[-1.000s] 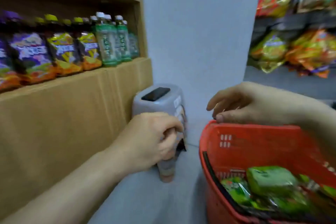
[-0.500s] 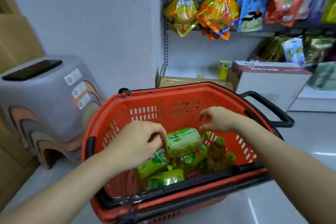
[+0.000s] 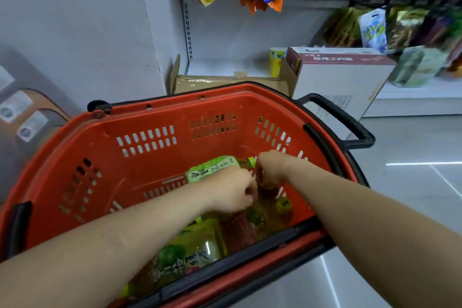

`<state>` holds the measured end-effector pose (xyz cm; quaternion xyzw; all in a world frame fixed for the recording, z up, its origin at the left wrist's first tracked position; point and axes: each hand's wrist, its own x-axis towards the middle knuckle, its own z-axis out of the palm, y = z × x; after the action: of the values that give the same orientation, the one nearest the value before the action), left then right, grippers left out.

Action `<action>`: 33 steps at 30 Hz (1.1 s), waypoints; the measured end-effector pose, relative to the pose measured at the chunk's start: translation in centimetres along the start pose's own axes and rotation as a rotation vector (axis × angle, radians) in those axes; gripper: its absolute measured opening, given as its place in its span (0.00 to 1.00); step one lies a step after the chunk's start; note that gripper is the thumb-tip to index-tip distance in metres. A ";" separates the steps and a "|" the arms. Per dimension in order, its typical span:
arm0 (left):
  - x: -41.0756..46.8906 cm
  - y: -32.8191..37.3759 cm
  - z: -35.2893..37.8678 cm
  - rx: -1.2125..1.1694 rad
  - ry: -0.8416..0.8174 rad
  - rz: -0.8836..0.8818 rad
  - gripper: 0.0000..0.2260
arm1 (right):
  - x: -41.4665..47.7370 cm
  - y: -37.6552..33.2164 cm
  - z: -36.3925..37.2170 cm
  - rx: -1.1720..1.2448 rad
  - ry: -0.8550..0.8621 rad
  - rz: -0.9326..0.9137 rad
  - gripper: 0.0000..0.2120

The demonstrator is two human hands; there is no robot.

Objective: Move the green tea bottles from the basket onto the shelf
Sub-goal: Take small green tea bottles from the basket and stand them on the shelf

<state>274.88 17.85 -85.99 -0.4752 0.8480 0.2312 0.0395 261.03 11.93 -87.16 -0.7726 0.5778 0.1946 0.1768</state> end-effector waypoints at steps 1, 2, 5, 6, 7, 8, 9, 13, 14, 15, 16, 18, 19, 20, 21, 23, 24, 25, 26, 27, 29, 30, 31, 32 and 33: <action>0.9 0.3 0.9 -0.023 -0.015 0.011 0.11 | 0.0 0.1 -0.3 0.036 0.045 0.006 0.04; 1.8 0.6 1.8 -0.057 -0.016 0.020 0.11 | 0.0 0.3 -0.7 0.082 0.115 0.013 0.03; 3.5 1.3 4.8 -0.113 -0.038 0.017 0.24 | 0.0 0.9 -2.2 0.261 0.423 0.022 0.03; 3.9 1.5 5.6 -0.118 -0.057 0.016 0.31 | -0.1 1.1 -2.6 0.333 0.519 0.017 0.04; 4.2 1.8 6.0 -0.134 -0.061 0.012 0.35 | -0.2 1.5 -3.0 0.403 0.598 0.020 0.07; 4.6 1.8 6.3 -0.164 -0.048 -0.002 0.38 | -0.4 1.8 -3.3 0.458 0.670 0.027 0.10; 5.2 1.8 6.4 -0.193 -0.022 -0.025 0.39 | -0.5 2.0 -3.4 0.490 0.732 0.034 0.12; 7.3 2.2 5.3 0.002 0.002 -0.031 0.29 | -0.7 1.9 -3.5 0.537 0.887 -0.035 0.13; 7.3 2.3 5.1 0.084 -0.004 -0.008 0.25 | -0.8 1.9 -3.5 0.551 0.911 -0.048 0.13; 7.0 2.4 4.9 0.134 -0.011 0.008 0.21 | -0.8 2.0 -3.6 0.576 0.941 -0.054 0.12; 6.4 2.2 4.9 0.154 -0.009 0.030 0.18 | -0.9 2.0 -3.7 0.612 0.972 -0.055 0.12; 4.5 0.9 4.8 0.032 0.080 0.064 0.13 | -1.2 2.0 -4.0 0.696 1.021 -0.066 0.11; 3.4 0.2 4.4 0.016 0.142 0.077 0.11 | -1.3 1.9 -4.2 0.740 1.033 -0.084 0.11; 2.0 -0.4 3.4 0.097 0.227 0.109 0.11 | -1.3 1.8 -4.3 0.777 1.040 -0.102 0.10; 0.5 -1.0 2.1 0.189 0.300 0.123 0.12 | -1.3 1.7 -4.4 0.795 1.040 -0.118 0.10; -2.6 -1.5 -1.3 0.216 0.481 0.122 0.15 | -1.5 1.4 -4.4 0.779 1.015 -0.144 0.10; -4.5 -1.8 -3.0 0.211 0.558 0.126 0.16 | -1.6 1.1 -4.4 0.766 0.998 -0.164 0.10; -6.2 -2.0 -4.3 0.182 0.638 0.143 0.15 | -1.8 0.8 -4.5 0.761 0.984 -0.188 0.10; -8.3 -2.0 -5.6 0.159 0.704 0.141 0.13 | -2.1 0.4 -4.7 0.760 0.978 -0.213 0.10; -10.2 -2.1 -6.6 0.142 0.756 0.120 0.11 | -2.5 -0.1 -4.9 0.763 0.980 -0.237 0.10; -13.8 -2.8 -8.4 0.107 0.896 0.101 0.08 | -3.7 -1.7 -5.8 0.774 0.995 -0.295 0.11; -15.4 -3.3 -9.3 0.076 0.947 0.085 0.07 | -4.4 -2.6 -6.3 0.788 1.001 -0.328 0.11; -17.0 -3.7 -10.3 0.047 0.987 0.068 0.06 | -5.2 -3.8 -7.0 0.810 1.011 -0.371 0.12; -18.4 -4.2 -11.2 0.020 1.026 0.054 0.05 | -6.2 -5.1 -7.8 0.841 1.023 -0.423 0.11; -19.9 -4.5 -12.0 -0.011 1.060 0.036 0.05 | -7.3 -6.5 -8.7 0.880 1.039 -0.483 0.11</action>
<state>291.23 26.36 -71.20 -0.5124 0.7585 -0.0357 -0.4011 266.29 15.35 -75.67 -0.7288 0.4250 -0.4933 0.2118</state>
